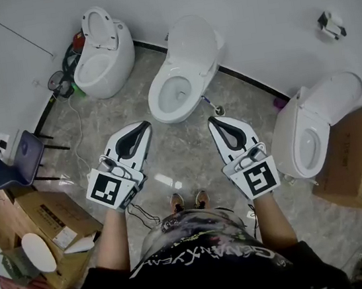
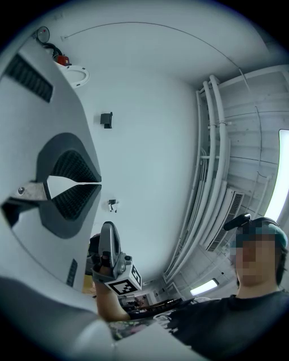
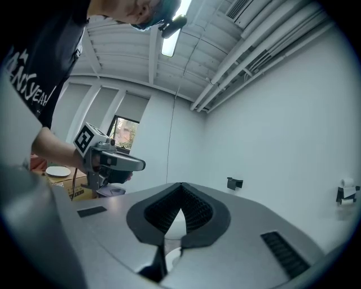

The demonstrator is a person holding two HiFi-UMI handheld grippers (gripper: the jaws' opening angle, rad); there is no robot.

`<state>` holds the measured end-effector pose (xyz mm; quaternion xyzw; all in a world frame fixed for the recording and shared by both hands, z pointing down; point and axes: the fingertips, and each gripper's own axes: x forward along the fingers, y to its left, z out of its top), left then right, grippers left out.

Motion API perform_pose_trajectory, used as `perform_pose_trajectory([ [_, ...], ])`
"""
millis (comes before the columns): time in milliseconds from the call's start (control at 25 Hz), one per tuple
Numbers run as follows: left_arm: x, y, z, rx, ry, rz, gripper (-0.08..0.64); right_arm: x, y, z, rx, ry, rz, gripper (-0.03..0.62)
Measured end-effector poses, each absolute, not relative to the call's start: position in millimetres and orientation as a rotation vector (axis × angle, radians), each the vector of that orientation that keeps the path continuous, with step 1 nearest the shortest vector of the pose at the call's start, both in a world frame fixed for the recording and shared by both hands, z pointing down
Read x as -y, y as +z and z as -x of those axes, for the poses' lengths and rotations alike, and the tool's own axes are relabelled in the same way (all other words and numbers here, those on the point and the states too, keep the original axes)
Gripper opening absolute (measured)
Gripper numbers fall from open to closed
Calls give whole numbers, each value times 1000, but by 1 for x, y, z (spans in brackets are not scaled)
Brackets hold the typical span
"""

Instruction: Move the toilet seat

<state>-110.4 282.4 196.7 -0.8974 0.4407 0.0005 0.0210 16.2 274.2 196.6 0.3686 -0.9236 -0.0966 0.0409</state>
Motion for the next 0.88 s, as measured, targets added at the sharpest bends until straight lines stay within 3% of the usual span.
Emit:
perform_pose_trajectory([
  [880,-284,201,112,-1376,-23,2780,31,-274,201,-14,2839,-257,-1113,5],
])
